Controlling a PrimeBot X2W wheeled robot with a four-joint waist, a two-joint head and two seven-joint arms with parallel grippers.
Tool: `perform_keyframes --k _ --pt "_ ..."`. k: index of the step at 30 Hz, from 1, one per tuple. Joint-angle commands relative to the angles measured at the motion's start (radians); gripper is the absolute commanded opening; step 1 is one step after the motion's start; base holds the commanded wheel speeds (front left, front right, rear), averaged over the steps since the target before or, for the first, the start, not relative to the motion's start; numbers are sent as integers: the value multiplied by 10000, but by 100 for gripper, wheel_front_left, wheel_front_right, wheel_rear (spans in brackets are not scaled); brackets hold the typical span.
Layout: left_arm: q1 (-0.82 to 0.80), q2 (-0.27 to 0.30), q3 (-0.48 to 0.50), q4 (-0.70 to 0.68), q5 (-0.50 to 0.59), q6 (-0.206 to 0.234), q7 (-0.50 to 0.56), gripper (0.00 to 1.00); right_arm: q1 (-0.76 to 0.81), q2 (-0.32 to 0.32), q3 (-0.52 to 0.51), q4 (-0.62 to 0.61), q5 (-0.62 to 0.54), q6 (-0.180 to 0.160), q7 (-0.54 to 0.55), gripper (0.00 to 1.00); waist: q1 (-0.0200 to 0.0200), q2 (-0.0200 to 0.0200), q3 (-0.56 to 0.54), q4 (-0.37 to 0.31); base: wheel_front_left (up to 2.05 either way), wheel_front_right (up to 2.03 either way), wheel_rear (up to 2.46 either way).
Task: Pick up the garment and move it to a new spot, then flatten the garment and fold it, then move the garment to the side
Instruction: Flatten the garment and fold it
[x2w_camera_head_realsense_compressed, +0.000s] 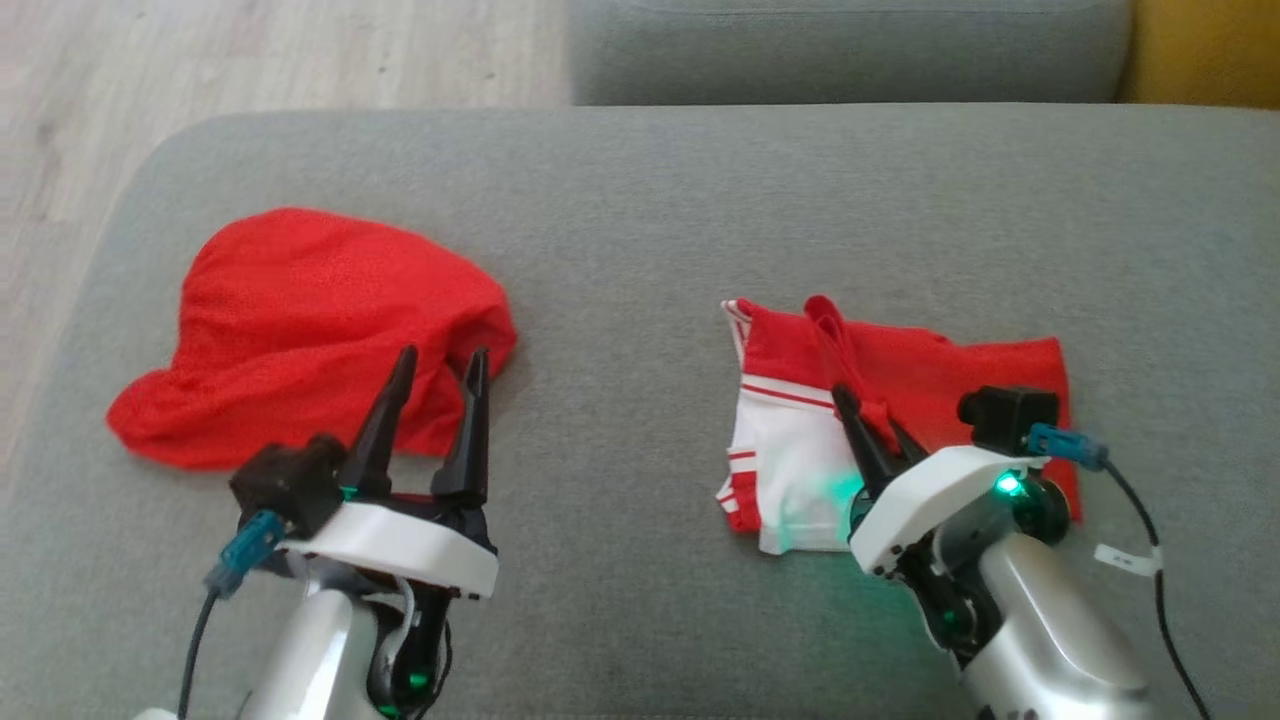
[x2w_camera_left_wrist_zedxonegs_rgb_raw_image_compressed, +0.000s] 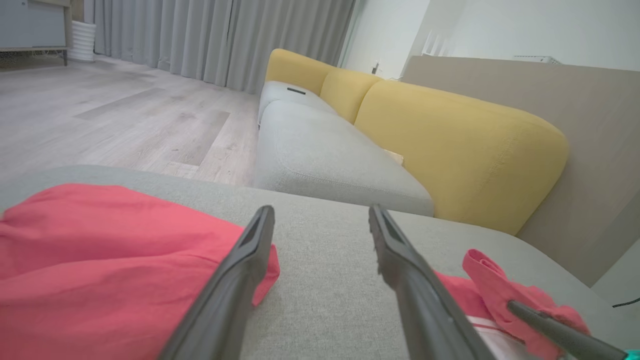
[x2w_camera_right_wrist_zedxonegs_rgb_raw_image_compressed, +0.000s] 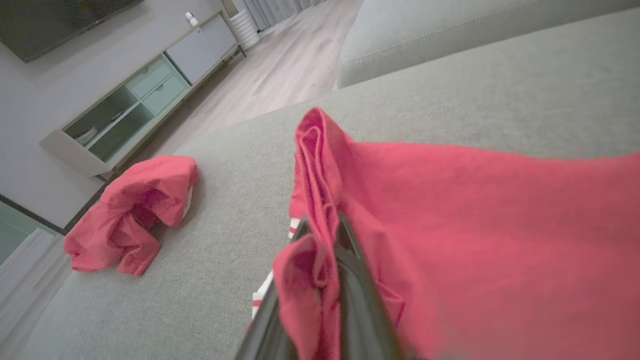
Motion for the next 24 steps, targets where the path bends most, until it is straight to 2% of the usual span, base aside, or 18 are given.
perform_keyframes --k 1,7,8,9,17,24 --pt "-366 33 197 -382 -87 57 -61 100 -638 78 411 12 185 -9 -316 0 0 -1 118 241 0 0 0" --pt "-368 33 96 -308 -186 112 -61 100 -1027 79 1171 1128 824 -9 -925 1 0 -1 238 619 0 0 0" --pt "-368 33 85 -301 -199 114 -61 100 -1109 79 1270 1330 858 -9 -1022 94 0 -1 255 664 0 0 0" --pt "-371 33 76 -295 -210 117 -61 100 -1182 79 1428 1487 956 -9 -1061 100 0 -1 268 701 0 0 0" --pt "-338 33 134 -276 -236 178 -61 100 -1698 79 2289 1990 1380 -9 -1542 100 0 -1 234 650 0 0 0" --pt "-339 33 229 -462 -244 212 -61 100 -2137 79 1820 2366 819 -9 -2059 100 0 -1 113 150 0 0 0"
